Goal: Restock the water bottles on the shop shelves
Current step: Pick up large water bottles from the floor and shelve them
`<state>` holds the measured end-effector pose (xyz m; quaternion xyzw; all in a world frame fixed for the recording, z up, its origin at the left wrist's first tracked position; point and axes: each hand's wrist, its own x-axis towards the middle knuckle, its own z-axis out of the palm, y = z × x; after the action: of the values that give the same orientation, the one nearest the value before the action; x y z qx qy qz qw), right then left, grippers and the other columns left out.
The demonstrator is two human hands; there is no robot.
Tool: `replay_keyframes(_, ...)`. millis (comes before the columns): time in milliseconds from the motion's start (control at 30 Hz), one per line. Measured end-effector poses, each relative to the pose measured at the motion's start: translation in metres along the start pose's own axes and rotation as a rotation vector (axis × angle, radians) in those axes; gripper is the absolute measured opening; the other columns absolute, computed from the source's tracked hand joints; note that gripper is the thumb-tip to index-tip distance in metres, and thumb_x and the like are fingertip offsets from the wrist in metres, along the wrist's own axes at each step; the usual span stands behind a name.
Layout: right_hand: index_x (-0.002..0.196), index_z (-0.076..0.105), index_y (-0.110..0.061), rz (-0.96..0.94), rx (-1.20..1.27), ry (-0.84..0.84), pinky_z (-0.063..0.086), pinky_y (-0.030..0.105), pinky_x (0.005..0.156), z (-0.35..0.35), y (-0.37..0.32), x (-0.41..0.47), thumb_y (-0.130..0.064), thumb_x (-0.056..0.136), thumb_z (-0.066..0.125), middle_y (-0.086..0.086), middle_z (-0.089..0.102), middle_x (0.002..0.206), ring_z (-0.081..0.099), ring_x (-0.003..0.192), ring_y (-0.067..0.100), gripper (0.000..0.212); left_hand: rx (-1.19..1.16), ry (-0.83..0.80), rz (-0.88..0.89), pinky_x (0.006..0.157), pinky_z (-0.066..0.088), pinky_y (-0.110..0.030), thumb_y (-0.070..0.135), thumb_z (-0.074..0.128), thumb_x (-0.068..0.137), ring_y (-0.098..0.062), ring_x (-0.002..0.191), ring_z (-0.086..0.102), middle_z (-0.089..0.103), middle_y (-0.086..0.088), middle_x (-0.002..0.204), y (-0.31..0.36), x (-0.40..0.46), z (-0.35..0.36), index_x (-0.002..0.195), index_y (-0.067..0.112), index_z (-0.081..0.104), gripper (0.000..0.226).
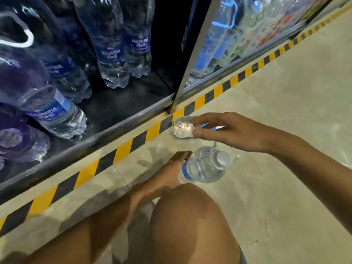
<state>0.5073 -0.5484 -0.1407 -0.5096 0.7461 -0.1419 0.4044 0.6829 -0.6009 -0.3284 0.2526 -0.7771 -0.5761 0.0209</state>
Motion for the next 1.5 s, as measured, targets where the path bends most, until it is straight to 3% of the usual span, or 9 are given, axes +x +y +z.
replay_keyframes(267,0.136,0.059,-0.032,-0.041,0.067,0.057,0.053,0.029,0.101,0.032,0.064,-0.039,-0.038,0.076,0.088,-0.019,0.062,0.132,0.058,0.121,-0.001,0.067,-0.227,0.045,0.049,0.089,0.052,-0.013,0.020,0.096,0.065,-0.001,0.114,0.065,0.070,0.019,0.122,-0.005,0.005,0.016,0.131,0.027,0.056,0.078)
replay_keyframes(433,0.149,0.042,-0.037,-0.053,0.270,0.323,0.053,0.021,0.098,0.049,0.084,-0.020,-0.037,0.077,0.087,-0.018,0.054,0.142,0.062,0.121,0.002,0.086,-0.277,0.170,0.000,0.098,0.056,-0.032,0.032,0.096,0.064,-0.009,0.119,0.065,0.070,0.014,0.124,-0.008,0.013,0.021,0.129,0.030,0.057,0.075)
replay_keyframes(700,0.162,0.005,-0.033,0.085,0.720,0.513,0.054,0.008,0.080,0.071,0.093,0.010,-0.029,0.093,0.072,-0.027,0.058,0.127,0.062,0.111,-0.015,0.097,-0.219,0.009,-0.023,0.094,0.048,-0.010,0.017,0.092,0.072,0.001,0.124,0.055,0.060,0.016,0.132,-0.002,0.043,0.007,0.147,0.030,0.039,0.093)
replay_keyframes(833,0.146,0.049,-0.029,0.062,0.697,0.542,0.057,0.029,0.096,0.075,0.091,0.018,-0.033,0.097,0.067,-0.012,0.067,0.133,0.065,0.120,0.005,0.053,-0.232,-0.073,-0.052,0.108,0.046,-0.027,0.005,0.087,0.075,-0.010,0.133,0.052,0.052,0.004,0.144,-0.014,0.046,0.008,0.156,0.032,0.018,0.109)
replay_keyframes(1000,0.126,0.061,-0.041,0.050,0.697,0.540,0.055,0.017,0.083,0.078,0.087,0.025,-0.042,0.100,0.061,-0.019,0.072,0.119,0.068,0.110,0.000,0.026,-0.288,0.003,-0.070,0.107,0.047,-0.027,0.010,0.087,0.077,-0.006,0.132,0.053,0.053,0.009,0.146,-0.020,0.048,0.018,0.156,0.033,0.021,0.106)
replay_keyframes(1167,0.140,0.051,-0.039,0.132,0.769,0.609,0.050,0.048,0.108,0.094,0.086,0.034,-0.064,0.091,0.057,-0.009,0.064,0.137,0.062,0.126,0.016,0.055,-0.326,0.074,-0.086,0.100,0.046,-0.014,0.016,0.085,0.081,0.001,0.124,0.056,0.057,0.010,0.140,-0.029,0.046,0.033,0.148,0.025,0.039,0.082)
replay_keyframes(1233,0.144,0.050,-0.029,0.192,0.765,0.633,0.051,0.047,0.107,0.097,0.080,0.037,-0.074,0.083,0.054,-0.003,0.064,0.138,0.063,0.125,0.017,0.076,-0.322,0.082,-0.102,0.101,0.047,-0.018,0.019,0.084,0.082,0.001,0.123,0.056,0.058,0.012,0.138,-0.030,0.046,0.033,0.145,0.026,0.042,0.076)
replay_keyframes(1367,0.137,0.059,-0.022,0.268,0.748,0.576,0.055,0.041,0.101,0.087,0.068,0.047,-0.067,0.094,0.051,0.001,0.071,0.124,0.070,0.111,0.014,0.063,-0.316,0.103,-0.140,0.110,0.048,-0.044,0.017,0.087,0.079,-0.015,0.127,0.059,0.064,0.000,0.135,-0.029,0.043,0.020,0.139,0.015,0.051,0.069)
replay_keyframes(1500,0.123,0.068,-0.020,0.266,0.716,0.480,0.058,0.040,0.096,0.077,0.051,0.053,-0.083,0.084,0.048,0.004,0.076,0.115,0.073,0.103,0.017,0.076,-0.254,0.218,-0.151,0.100,0.053,-0.047,0.049,0.090,0.067,-0.010,0.111,0.065,0.072,0.010,0.118,-0.029,0.022,-0.001,0.125,0.026,0.063,0.067)
